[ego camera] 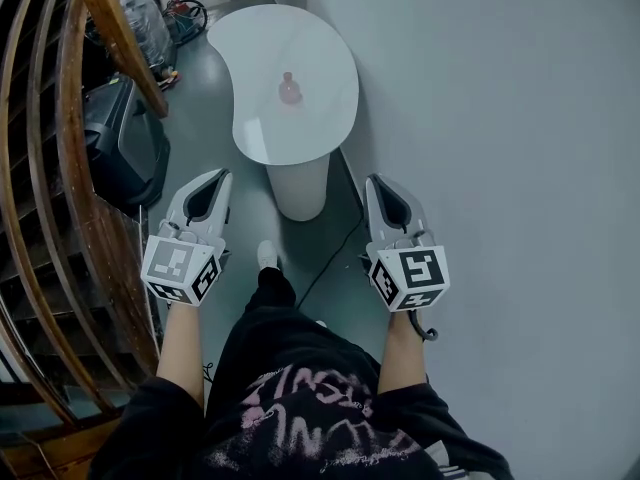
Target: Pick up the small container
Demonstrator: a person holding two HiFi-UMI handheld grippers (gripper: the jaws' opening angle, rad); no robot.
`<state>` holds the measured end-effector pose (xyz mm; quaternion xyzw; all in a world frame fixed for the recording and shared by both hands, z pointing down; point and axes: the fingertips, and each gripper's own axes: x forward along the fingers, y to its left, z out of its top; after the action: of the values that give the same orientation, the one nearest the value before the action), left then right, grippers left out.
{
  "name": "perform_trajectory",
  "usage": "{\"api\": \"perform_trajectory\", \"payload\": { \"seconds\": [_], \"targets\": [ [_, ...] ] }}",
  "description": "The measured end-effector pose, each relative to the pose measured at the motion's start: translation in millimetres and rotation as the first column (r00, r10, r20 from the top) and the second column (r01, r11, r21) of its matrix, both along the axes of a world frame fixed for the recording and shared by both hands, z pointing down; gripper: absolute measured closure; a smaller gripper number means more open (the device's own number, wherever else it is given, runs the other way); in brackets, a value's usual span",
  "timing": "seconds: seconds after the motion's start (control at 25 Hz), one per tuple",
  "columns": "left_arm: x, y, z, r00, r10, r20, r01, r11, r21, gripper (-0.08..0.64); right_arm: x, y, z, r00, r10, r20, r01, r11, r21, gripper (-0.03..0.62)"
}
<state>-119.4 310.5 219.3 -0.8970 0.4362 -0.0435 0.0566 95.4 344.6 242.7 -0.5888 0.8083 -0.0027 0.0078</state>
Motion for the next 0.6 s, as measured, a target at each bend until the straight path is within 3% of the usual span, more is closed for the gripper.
{"api": "perform_trajectory", "payload": {
  "seconds": [0.6],
  "targets": [
    [11, -35, 14, 1.0, 0.029, -0.008, -0.029, 1.0, 0.003, 0.558, 8, -26, 14, 1.0, 0.019, -0.004, -0.019, 1.0, 0.003, 0.581]
  ]
}}
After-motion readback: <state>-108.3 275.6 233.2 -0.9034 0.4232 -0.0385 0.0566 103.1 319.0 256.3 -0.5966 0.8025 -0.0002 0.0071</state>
